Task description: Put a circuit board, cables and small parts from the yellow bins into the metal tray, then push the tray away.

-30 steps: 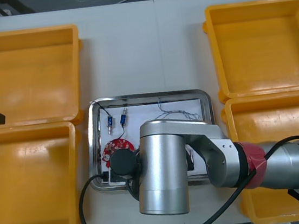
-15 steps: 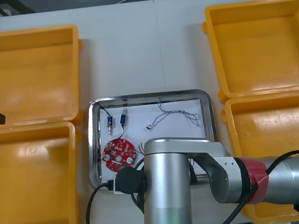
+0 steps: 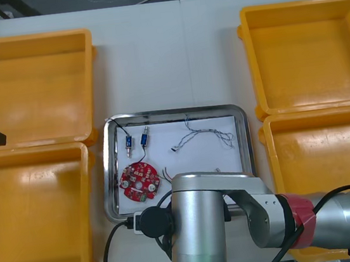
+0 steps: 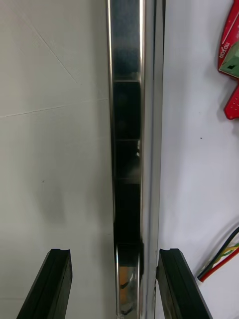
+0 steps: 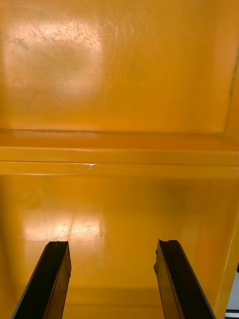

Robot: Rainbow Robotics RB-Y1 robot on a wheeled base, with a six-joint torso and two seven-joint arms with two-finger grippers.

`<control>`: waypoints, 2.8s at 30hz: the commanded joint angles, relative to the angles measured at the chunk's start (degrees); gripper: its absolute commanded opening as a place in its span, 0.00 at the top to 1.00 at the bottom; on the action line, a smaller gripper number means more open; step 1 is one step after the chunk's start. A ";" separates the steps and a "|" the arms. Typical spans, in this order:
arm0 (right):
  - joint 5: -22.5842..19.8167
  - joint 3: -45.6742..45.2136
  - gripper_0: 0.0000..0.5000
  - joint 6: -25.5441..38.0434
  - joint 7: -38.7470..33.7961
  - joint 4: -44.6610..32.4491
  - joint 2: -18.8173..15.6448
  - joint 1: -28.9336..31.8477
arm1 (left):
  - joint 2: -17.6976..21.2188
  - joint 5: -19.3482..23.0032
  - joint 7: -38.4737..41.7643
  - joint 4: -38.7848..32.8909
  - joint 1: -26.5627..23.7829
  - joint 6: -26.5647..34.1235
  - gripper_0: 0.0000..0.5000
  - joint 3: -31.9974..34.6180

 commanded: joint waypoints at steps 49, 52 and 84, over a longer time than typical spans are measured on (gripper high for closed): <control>-2.27 1.60 1.00 -1.54 -3.34 1.60 -3.01 -14.51 | 2.34 -0.06 -4.82 -1.62 1.26 0.13 0.00 1.81; -2.27 1.60 1.00 -1.98 -3.08 2.74 -3.01 -15.82 | 2.34 -0.06 -4.82 -1.62 1.26 0.13 0.00 1.81; -4.29 1.60 1.00 -9.28 0.79 17.77 -3.01 -27.60 | 2.34 -0.06 -4.82 -1.62 1.26 0.13 0.00 1.81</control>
